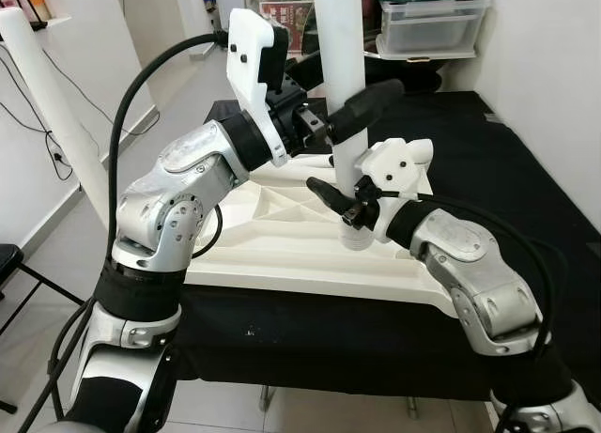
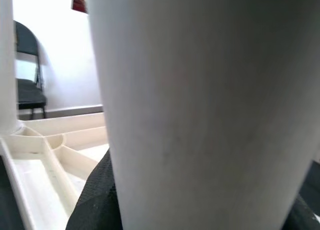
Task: Building children table
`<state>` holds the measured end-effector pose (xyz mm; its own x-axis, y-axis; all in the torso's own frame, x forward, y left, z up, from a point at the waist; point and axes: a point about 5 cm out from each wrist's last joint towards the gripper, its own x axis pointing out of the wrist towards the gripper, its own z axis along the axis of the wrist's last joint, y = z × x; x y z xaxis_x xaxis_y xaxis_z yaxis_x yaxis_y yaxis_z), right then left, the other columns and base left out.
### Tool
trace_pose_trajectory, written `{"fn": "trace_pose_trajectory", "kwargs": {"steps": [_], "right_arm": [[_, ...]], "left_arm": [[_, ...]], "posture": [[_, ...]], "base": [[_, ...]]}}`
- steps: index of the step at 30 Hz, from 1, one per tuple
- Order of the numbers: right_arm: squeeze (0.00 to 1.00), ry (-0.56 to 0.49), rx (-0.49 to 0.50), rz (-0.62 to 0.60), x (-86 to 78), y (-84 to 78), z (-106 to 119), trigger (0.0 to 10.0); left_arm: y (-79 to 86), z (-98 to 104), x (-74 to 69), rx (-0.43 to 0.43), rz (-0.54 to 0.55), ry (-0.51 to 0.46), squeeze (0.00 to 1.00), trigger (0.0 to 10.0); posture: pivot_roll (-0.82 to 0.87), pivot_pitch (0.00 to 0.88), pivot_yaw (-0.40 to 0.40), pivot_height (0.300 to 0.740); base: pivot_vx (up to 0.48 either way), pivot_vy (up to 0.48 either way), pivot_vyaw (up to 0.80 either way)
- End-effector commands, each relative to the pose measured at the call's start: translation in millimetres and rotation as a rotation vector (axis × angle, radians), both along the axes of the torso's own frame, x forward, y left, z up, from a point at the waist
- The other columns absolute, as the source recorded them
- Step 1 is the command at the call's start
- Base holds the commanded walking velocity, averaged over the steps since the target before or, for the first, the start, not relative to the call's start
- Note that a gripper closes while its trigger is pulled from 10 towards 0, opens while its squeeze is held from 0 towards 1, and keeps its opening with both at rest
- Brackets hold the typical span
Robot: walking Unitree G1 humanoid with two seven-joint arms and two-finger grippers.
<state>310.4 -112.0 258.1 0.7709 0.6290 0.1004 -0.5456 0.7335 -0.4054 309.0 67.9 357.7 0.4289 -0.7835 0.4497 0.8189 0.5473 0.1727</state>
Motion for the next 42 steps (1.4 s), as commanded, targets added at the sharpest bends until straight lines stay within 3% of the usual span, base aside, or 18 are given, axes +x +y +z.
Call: {"fn": "trace_pose_trajectory", "kwargs": {"steps": [1,2,4,5,19,21,22,26,28,29,31,32,42], "right_arm": [[0.0,-0.041,-0.006,0.048,-5.2,9.6,4.9,10.0],[0.0,-0.044,-0.005,0.05,-5.4,10.8,5.1,10.0],[0.0,-0.047,-0.005,0.05,-5.4,11.6,5.0,10.0],[0.0,-0.049,-0.006,0.05,-5.3,12.3,5.1,10.0],[0.0,-0.04,0.004,0.035,-3.6,15.6,2.6,10.0],[0.0,0.0,0.014,0.034,-2.2,16.1,-1.4,10.0],[1.0,0.044,0.02,0.082,-4.2,18.2,-5.3,10.0],[1.0,0.074,0.025,0.129,-6.8,19.9,-7.4,10.0],[1.0,0.109,0.026,0.163,-6.2,20.4,-9.5,10.0],[0.88,0.144,0.029,0.176,-4.5,20.9,-12.2,10.0],[0.88,0.169,0.033,0.185,-3.3,21.1,-14.2,10.0],[0.0,0.19,0.023,0.195,-1.7,23.0,-17.3,10.0],[0.0,0.258,0.03,0.283,-1.3,45.0,-22.2,10.0]], "left_arm": [[0.8,0.6,5.5,0.016,0.059,-0.013,0.0,10.0],[-0.5,1.6,6.9,0.019,0.069,-0.024,0.0,7.2],[-1.3,2.4,8.1,0.02,0.072,-0.029,0.0,7.2],[-2.5,3.5,8.7,0.021,0.068,-0.034,0.0,0.0],[-8.3,14.0,6.0,0.002,0.006,-0.064,0.0,0.0],[-8.8,15.8,0.8,0.001,-0.057,-0.087,0.0,0.0],[-8.8,15.3,-6.2,0.007,-0.146,-0.1,0.0,0.0],[-8.7,11.6,-11.7,0.026,-0.228,-0.1,0.0,0.0],[-8.7,2.2,-15.5,0.087,-0.322,-0.087,0.0,0.0],[-9.3,-1.1,-17.1,0.113,-0.364,-0.08,0.0,0.0],[-9.8,-3.1,-18.1,0.13,-0.391,-0.074,0.0,0.0],[-10.9,-4.4,-19.3,0.148,-0.419,-0.071,0.0,0.0],[-18.5,-9.1,-21.1,0.195,-0.518,-0.056,0.0,0.0]], "posture": [[-0.06,0.013,0.039,0.74],[-0.06,0.012,0.04,0.74],[-0.06,0.011,0.04,0.74],[-0.06,0.01,0.04,0.74],[-0.06,0.007,0.042,0.74],[-0.06,0.005,0.041,0.74],[-0.06,0.004,0.041,0.74],[-0.06,0.004,0.037,0.74],[-0.07,0.002,0.035,0.74],[-0.07,0.001,0.034,0.74],[-0.07,0.0,0.034,0.74],[-0.07,0.0,0.032,0.74],[-0.08,0.0,0.029,0.74]], "base": [[0.0,0.0,0.0],[0.0,0.0,0.0],[0.0,0.0,0.0],[0.0,0.0,0.0],[0.0,0.0,0.0],[0.0,0.0,0.0],[0.0,0.0,0.0],[0.0,0.0,0.0],[0.0,0.0,0.0],[0.0,0.0,0.0],[0.0,0.0,0.0],[0.0,0.0,0.0],[0.0,0.0,0.0]]}}
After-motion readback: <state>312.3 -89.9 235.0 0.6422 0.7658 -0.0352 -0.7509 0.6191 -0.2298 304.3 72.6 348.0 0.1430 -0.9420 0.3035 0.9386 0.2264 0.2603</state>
